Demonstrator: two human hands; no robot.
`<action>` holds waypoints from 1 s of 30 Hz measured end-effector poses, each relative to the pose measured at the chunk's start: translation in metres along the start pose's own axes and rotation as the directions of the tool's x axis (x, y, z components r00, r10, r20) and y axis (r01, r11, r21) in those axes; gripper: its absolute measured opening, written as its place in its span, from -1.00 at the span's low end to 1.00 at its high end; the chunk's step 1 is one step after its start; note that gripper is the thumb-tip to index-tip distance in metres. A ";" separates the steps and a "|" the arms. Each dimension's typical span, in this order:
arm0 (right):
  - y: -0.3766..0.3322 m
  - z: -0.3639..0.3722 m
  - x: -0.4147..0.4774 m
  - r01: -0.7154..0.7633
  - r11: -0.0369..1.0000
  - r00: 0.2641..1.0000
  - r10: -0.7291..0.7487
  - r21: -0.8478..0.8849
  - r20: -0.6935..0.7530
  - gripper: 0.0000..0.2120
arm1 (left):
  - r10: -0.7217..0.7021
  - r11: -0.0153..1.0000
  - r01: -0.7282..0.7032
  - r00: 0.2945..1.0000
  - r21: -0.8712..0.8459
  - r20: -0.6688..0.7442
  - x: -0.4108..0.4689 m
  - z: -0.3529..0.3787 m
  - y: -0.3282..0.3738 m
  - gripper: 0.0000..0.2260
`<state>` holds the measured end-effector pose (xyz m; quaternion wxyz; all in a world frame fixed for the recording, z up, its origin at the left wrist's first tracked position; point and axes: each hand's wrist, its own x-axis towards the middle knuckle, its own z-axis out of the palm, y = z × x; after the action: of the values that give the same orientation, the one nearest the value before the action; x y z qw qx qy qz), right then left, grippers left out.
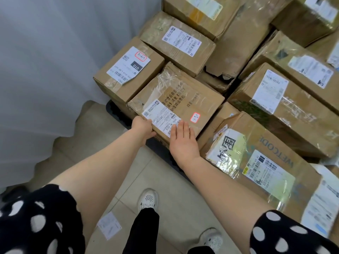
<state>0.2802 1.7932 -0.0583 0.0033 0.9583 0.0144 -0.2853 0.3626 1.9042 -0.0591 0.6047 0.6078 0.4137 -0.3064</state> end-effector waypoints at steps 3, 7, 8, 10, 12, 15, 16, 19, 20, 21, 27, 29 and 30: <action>0.004 0.000 0.001 -0.002 1.000 1.000 0.002 0.010 0.000 -0.47 | -0.009 1.000 0.009 1.000 0.013 -0.004 0.000 0.001 0.000 -0.75; 0.007 -0.002 -0.001 0.011 1.000 1.000 -0.011 0.014 0.027 -0.43 | -0.002 0.999 0.002 1.000 0.050 0.001 -0.004 0.001 0.000 -0.76; 0.009 -0.002 -0.001 0.017 1.000 0.999 -0.017 0.019 0.039 -0.40 | 0.017 0.996 -0.017 1.000 0.089 0.002 -0.007 0.001 0.001 -0.75; 0.013 -0.007 -0.004 0.036 0.998 0.997 -0.039 0.052 0.061 -0.28 | 0.055 0.983 -0.053 0.998 0.176 -0.005 -0.017 0.000 0.003 -0.72; 0.016 -0.016 -0.011 0.064 0.994 0.995 -0.070 0.092 0.066 -0.17 | 0.074 0.966 -0.068 0.997 0.251 -0.015 -0.030 -0.001 0.005 -0.69; 0.022 -0.036 -0.030 0.131 0.986 0.991 -0.131 0.101 -0.002 -0.22 | 0.166 0.891 -0.135 0.986 0.433 -0.034 -0.055 0.000 0.011 -0.67; 0.025 -0.043 -0.039 0.150 0.984 0.988 -0.146 0.099 -0.047 -0.27 | 0.222 0.836 -0.174 0.974 0.520 -0.032 -0.066 0.003 0.014 -0.67; 0.046 -0.070 -0.069 0.159 0.983 0.974 -0.141 0.093 -0.179 -0.40 | 0.403 0.569 -0.282 0.915 0.773 0.038 -0.111 0.018 0.024 -0.69; 0.058 -0.078 -0.082 0.150 0.984 0.969 -0.127 0.096 -0.210 -0.43 | 0.447 0.477 -0.310 0.891 0.822 0.077 -0.129 0.025 0.026 -0.70; 0.073 -0.086 -0.097 0.137 0.986 0.965 -0.110 0.098 -0.237 -0.45 | 0.488 0.393 -0.339 0.865 0.855 0.119 -0.147 0.034 0.027 -0.70; 0.196 -0.115 -0.222 0.042 0.994 0.942 -0.007 0.098 -0.336 -0.59 | 0.598 -0.029 -0.445 0.710 0.895 0.372 -0.275 0.120 0.002 -0.64; 0.243 -0.120 -0.272 -0.016 0.995 0.939 0.050 0.102 -0.340 -0.58 | 0.590 -0.168 -0.465 0.660 0.869 0.466 -0.319 0.160 -0.013 -0.52; 0.266 -0.120 -0.296 -0.053 0.994 0.936 0.084 0.101 -0.343 -0.56 | 0.582 -0.221 -0.481 0.633 0.849 0.510 -0.340 0.181 -0.021 -0.48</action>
<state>0.1063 1.5211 0.2037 -0.0325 0.9927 -0.0315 -0.1121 0.2080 1.6792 0.2126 0.0934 0.9627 -0.1787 -0.1805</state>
